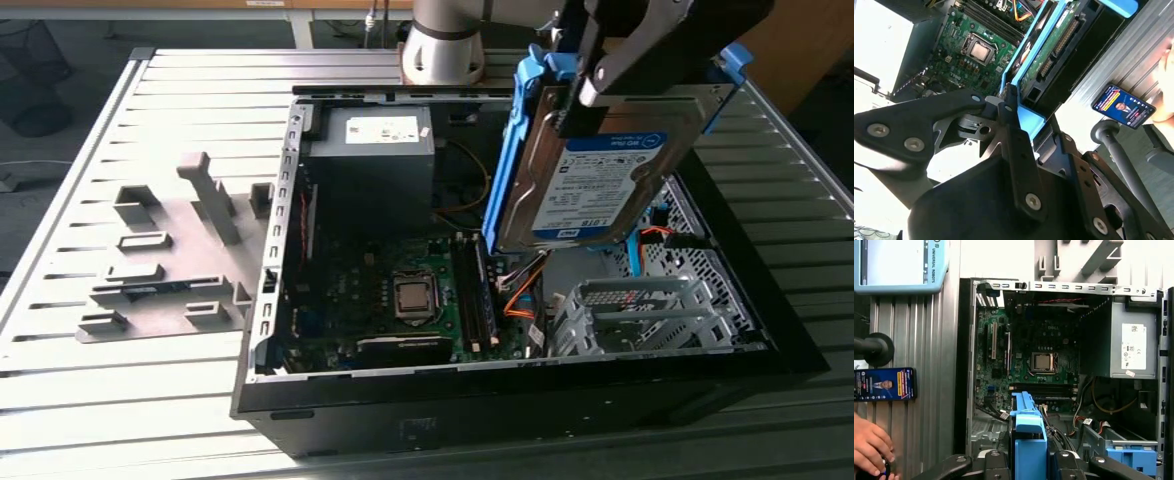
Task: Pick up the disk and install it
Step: 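Insert the disk into the insertion slot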
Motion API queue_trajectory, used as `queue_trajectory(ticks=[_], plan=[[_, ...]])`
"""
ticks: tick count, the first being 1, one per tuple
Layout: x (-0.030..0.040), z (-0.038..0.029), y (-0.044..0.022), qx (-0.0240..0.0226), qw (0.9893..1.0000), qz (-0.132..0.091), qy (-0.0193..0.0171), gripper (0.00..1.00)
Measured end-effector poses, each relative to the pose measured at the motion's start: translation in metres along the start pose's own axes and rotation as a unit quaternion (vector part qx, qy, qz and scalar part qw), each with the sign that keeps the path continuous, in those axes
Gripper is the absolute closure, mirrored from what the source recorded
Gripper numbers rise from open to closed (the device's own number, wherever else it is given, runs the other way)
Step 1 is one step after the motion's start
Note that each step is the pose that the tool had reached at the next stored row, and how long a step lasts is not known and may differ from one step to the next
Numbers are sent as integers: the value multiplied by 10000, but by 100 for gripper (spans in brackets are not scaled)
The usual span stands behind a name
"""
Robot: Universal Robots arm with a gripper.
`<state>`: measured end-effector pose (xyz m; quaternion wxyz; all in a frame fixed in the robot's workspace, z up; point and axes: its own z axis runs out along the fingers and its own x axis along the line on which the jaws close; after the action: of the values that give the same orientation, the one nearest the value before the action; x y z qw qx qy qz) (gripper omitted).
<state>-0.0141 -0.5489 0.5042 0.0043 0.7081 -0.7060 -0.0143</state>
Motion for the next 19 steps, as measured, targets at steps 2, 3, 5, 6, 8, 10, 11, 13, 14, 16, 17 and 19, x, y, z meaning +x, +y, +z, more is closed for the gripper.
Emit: queue_trajectory(ticks=[2, 3, 5, 6, 8, 10, 11, 13, 14, 16, 17, 19], plan=[[0, 0, 0, 0, 10000, 0, 0, 64], [0, 0, 0, 0, 10000, 0, 0, 64], [1, 1, 0, 0, 10000, 0, -1, 64], [2, 3, -2, 0, 10000, 0, -1, 64], [25, 13, -11, 0, 10000, -1, -20, 64], [54, 30, -26, 0, 10000, -2, -70, 64], [68, 38, -34, 0, 10000, -2, -93, 64], [95, 56, -52, 0, 9999, -4, -136, 64], [104, 68, -66, 1, 9999, -4, -142, 64], [111, 80, -106, 0, 9999, -4, -141, 64], [113, 85, -129, 0, 9999, -4, -139, 64], [117, 101, -181, 0, 9999, -4, -136, 64]])
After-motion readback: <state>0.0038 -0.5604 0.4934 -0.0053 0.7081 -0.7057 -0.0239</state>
